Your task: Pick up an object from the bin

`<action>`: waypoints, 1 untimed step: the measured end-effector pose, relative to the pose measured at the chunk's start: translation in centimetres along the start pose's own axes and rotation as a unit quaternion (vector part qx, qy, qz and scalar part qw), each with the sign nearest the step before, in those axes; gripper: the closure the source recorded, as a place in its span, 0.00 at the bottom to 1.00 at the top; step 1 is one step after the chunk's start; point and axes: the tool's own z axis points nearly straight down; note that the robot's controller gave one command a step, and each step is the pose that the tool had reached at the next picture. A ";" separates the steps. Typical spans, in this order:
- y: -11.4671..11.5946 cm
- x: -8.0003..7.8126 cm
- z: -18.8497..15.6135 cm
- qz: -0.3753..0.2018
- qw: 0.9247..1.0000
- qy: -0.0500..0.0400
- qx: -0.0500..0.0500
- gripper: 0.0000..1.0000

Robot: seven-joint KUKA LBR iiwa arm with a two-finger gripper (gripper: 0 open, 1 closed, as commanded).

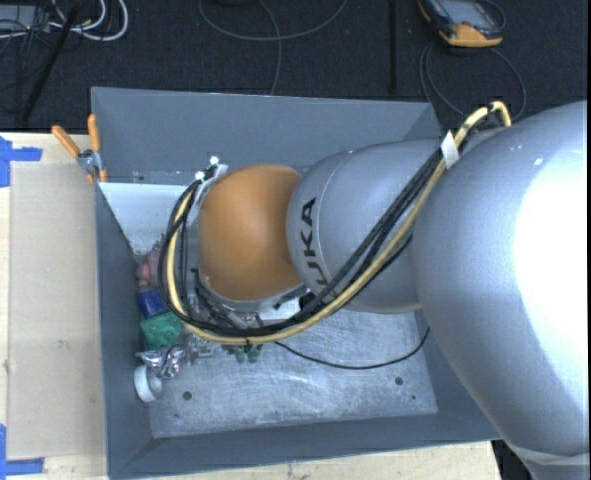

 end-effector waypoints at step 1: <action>0.5 -0.4 -11.2 -0.010 1.000 -0.003 0.000 1.00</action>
Offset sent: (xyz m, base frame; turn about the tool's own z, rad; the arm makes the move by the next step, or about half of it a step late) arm 0.0010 0.0055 0.1070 -0.0224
